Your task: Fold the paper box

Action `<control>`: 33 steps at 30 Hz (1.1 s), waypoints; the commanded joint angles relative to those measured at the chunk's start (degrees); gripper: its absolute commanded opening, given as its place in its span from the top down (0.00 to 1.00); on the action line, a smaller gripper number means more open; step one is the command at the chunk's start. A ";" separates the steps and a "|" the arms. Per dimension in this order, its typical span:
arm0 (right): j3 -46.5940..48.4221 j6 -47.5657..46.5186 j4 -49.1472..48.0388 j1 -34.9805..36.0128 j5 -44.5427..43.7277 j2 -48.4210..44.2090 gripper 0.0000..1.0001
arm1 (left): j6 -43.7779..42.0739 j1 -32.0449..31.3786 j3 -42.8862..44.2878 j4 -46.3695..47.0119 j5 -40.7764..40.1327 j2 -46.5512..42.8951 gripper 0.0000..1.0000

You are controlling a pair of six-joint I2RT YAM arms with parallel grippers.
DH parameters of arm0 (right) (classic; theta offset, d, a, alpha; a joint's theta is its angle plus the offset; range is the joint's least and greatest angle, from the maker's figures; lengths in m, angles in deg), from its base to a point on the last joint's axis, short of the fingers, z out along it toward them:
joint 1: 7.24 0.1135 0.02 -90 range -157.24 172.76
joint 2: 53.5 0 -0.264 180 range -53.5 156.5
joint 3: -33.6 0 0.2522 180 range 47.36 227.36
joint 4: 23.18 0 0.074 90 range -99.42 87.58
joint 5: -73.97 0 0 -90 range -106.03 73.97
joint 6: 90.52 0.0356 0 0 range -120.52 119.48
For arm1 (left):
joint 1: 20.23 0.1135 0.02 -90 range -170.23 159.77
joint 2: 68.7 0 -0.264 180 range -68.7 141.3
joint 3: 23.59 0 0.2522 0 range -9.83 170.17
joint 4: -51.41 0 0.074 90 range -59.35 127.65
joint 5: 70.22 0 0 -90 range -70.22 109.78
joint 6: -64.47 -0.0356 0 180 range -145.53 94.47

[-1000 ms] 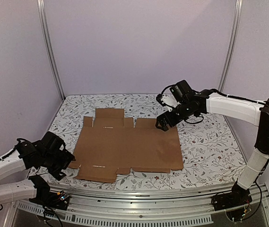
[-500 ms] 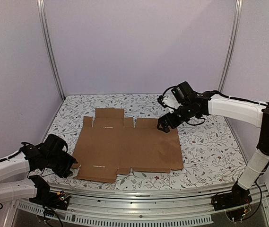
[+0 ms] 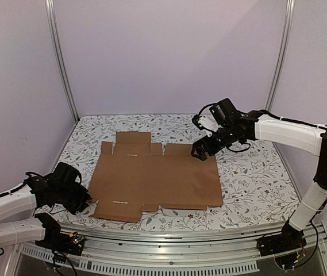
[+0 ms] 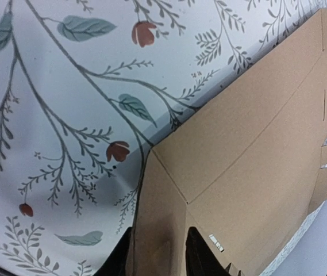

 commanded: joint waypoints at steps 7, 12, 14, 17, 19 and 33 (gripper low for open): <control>-0.53 0.37 -0.04 0.02 0.26 -2.32 0.01 | -3.59 2.11 1.41 0.02 -0.65 0.32 0.89; -0.51 0.37 -0.04 0.03 0.30 -2.68 0.01 | -5.00 2.70 3.43 -0.20 -1.72 0.59 0.96; -0.34 0.16 0.15 0.09 0.14 -2.99 0.01 | -5.81 2.98 4.59 0.13 -2.22 0.92 1.00; -0.08 0.04 0.66 0.02 -0.33 -3.68 0.01 | -7.85 3.69 7.13 1.03 -2.68 2.33 1.00; 0.08 -0.12 0.95 0.02 -0.83 -4.36 0.01 | -10.24 4.42 9.33 1.53 -2.96 3.71 1.00; 0.20 0.02 1.38 0.02 -2.83 -16.03 0.01 | -38.03 7.68 32.87 10.71 8.05 25.00 1.00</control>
